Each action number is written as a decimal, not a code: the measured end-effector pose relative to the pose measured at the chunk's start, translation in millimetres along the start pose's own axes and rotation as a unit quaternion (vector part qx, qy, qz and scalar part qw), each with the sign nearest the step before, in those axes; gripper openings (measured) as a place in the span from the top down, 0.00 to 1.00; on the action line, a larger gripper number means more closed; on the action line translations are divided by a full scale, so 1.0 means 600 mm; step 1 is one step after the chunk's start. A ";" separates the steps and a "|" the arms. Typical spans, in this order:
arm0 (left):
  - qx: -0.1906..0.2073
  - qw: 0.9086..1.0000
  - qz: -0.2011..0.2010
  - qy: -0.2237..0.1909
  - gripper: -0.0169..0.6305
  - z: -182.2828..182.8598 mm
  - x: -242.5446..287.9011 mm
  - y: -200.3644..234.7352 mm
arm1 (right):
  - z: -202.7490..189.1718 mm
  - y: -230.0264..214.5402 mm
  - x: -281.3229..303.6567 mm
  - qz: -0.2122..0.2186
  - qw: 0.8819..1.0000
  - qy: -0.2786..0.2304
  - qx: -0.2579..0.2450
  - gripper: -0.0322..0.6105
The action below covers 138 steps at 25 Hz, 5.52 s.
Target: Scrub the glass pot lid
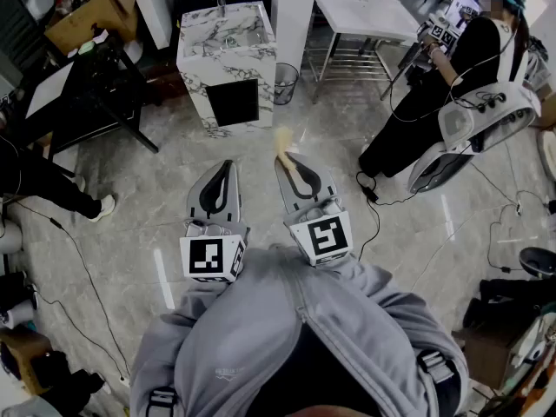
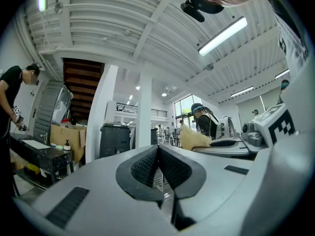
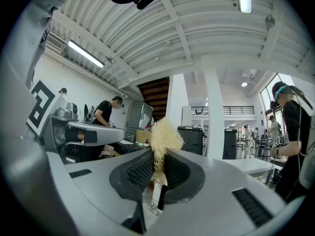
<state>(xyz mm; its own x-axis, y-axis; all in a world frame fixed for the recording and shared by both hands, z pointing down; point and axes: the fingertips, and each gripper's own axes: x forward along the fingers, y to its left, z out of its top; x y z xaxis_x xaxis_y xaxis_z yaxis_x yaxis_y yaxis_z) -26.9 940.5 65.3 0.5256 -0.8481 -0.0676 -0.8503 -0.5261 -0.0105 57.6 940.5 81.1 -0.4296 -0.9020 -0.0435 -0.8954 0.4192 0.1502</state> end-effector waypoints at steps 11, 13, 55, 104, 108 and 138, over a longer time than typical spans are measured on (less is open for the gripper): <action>0.003 1.000 0.009 0.000 0.95 -0.009 0.064 -0.037 | -0.017 -0.072 0.006 0.014 1.000 -0.007 0.009 0.87; 0.004 1.000 0.010 0.004 0.95 -0.010 0.070 -0.041 | -0.018 -0.077 0.007 0.017 0.999 -0.010 0.027 0.87; -0.049 0.997 -0.060 0.024 0.95 -0.121 0.571 0.451 | -0.147 -0.225 0.656 -0.042 0.996 0.068 0.042 0.87; -0.043 0.997 0.039 0.060 0.95 -0.249 1.224 0.732 | -0.302 -0.596 1.309 0.124 0.991 0.048 0.033 0.87; -0.044 0.996 0.039 0.060 0.95 -0.246 1.222 0.733 | -0.295 -0.605 1.308 0.118 0.992 0.047 0.029 0.87; -0.093 0.985 0.002 0.145 0.95 -0.407 1.285 0.844 | -0.441 -0.562 1.422 0.105 0.984 0.129 0.058 0.87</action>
<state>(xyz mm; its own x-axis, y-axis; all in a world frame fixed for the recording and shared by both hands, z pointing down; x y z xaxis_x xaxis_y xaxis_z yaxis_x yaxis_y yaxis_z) -45.9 4.8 251.7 0.5306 -0.8182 0.2215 -0.8471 -0.5024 0.1735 23.8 2.6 254.6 -0.5769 -0.7837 0.2303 -0.8033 0.5954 0.0139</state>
